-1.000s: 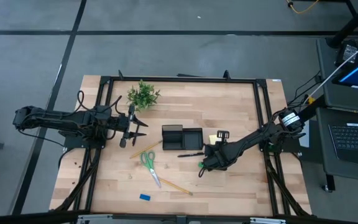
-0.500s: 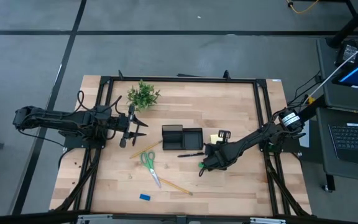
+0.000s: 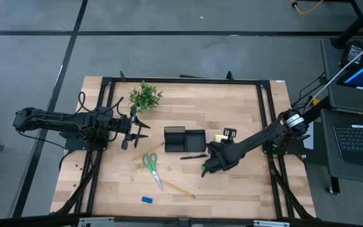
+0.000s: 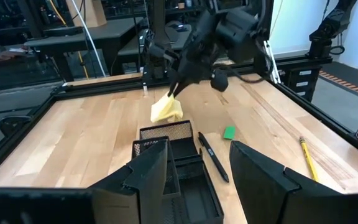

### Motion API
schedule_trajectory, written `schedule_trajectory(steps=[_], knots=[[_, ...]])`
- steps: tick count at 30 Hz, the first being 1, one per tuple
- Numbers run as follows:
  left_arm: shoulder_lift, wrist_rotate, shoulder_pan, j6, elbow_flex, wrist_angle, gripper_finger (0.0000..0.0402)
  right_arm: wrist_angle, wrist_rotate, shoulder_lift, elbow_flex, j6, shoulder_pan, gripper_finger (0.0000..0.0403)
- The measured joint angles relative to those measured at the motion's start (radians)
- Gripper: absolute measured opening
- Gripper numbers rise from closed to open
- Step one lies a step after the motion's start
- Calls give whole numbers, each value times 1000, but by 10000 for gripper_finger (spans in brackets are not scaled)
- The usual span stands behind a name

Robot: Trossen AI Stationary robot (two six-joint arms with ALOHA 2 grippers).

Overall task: Pick and place office supplies into organizer
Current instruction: Put the yellow sticky note into the black desk organizer

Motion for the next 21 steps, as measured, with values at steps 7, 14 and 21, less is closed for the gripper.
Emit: schedule_trajectory(steps=[7,14,21], knots=[[0,0,1,0,0,0,170,-123,66,0,136,0,11,17],[0,0,0,0,0,0,167,-132,138,0,272,-4,27,17],[0,0,0,0,0,0,168,-49,145,0,310,-35,16,17]])
